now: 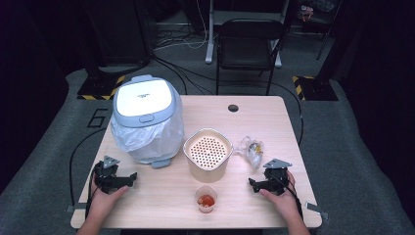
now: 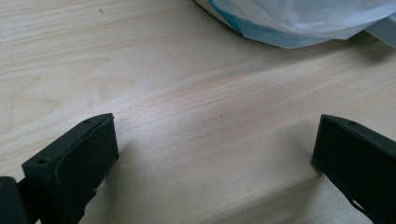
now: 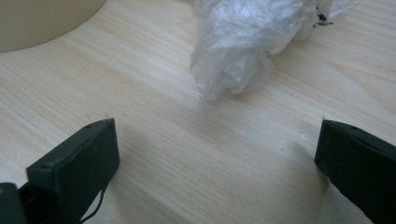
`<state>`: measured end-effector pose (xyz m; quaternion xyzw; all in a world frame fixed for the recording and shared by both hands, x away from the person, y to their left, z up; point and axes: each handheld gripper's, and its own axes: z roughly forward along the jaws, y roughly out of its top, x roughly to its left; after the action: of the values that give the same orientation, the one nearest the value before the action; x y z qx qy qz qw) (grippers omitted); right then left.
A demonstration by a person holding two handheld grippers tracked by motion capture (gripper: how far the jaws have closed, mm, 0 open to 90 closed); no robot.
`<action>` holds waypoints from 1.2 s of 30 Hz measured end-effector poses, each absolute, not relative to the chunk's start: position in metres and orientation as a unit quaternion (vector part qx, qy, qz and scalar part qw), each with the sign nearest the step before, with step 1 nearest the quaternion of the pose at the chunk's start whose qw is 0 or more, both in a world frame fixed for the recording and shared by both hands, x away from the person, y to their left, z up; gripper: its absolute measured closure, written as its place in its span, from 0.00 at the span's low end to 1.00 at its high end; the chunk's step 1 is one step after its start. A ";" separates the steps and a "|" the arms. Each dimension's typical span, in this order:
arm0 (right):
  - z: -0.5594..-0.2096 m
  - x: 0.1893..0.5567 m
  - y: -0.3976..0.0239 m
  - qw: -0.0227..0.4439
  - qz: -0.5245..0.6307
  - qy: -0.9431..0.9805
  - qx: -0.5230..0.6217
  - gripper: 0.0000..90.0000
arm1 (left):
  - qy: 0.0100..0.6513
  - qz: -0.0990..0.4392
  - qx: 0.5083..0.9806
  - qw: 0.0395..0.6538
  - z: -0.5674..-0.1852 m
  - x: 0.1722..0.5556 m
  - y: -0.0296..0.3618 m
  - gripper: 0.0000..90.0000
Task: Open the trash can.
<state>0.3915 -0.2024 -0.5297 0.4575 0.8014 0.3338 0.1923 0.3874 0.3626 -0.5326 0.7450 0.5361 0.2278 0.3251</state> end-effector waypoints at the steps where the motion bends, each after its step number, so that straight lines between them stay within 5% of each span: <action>1: -0.530 0.392 -0.203 0.193 0.334 0.802 0.457 0.00 | 0.536 0.228 0.745 0.325 -0.533 0.387 0.363 0.00; 27: -0.530 0.392 -0.203 0.193 0.333 0.802 0.456 0.00 | 0.542 0.233 0.738 0.328 -0.533 0.385 0.361 0.01; 32: -0.530 0.391 -0.202 0.192 0.333 0.802 0.458 0.00 | 0.546 0.228 0.730 0.342 -0.524 0.379 0.360 0.35; 36: -0.530 0.392 -0.203 0.193 0.333 0.802 0.456 0.00 | 0.541 0.235 0.731 0.343 -0.516 0.374 0.357 0.48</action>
<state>0.3916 -0.2025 -0.5296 0.4563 0.8022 0.3332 0.1928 0.3737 0.3568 -0.5162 0.7308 0.5413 0.2348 0.3432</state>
